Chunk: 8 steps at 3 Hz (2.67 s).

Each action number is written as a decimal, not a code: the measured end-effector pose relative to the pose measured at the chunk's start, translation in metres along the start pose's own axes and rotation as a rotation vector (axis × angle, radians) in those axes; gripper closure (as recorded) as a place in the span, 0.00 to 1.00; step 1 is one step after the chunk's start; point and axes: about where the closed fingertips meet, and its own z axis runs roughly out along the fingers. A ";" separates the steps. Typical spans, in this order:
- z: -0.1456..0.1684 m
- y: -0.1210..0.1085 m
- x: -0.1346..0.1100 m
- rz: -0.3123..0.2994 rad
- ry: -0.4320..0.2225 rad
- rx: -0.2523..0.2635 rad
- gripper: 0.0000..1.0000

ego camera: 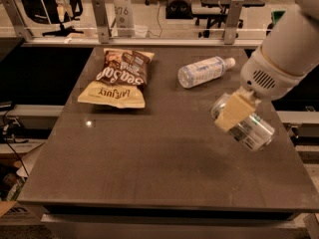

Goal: Place 7up can upright

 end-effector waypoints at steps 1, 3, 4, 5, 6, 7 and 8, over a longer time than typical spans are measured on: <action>-0.017 0.005 -0.023 -0.062 -0.147 -0.043 1.00; -0.045 0.014 -0.052 -0.152 -0.492 -0.116 1.00; -0.060 0.017 -0.060 -0.173 -0.663 -0.145 1.00; -0.069 0.020 -0.060 -0.187 -0.796 -0.161 1.00; -0.072 0.020 -0.054 -0.197 -0.919 -0.174 1.00; -0.070 0.019 -0.048 -0.216 -1.022 -0.197 1.00; -0.062 0.020 -0.042 -0.234 -1.082 -0.215 1.00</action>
Offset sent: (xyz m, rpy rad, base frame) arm 0.0156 0.0372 0.0754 0.4624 -0.3197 0.1982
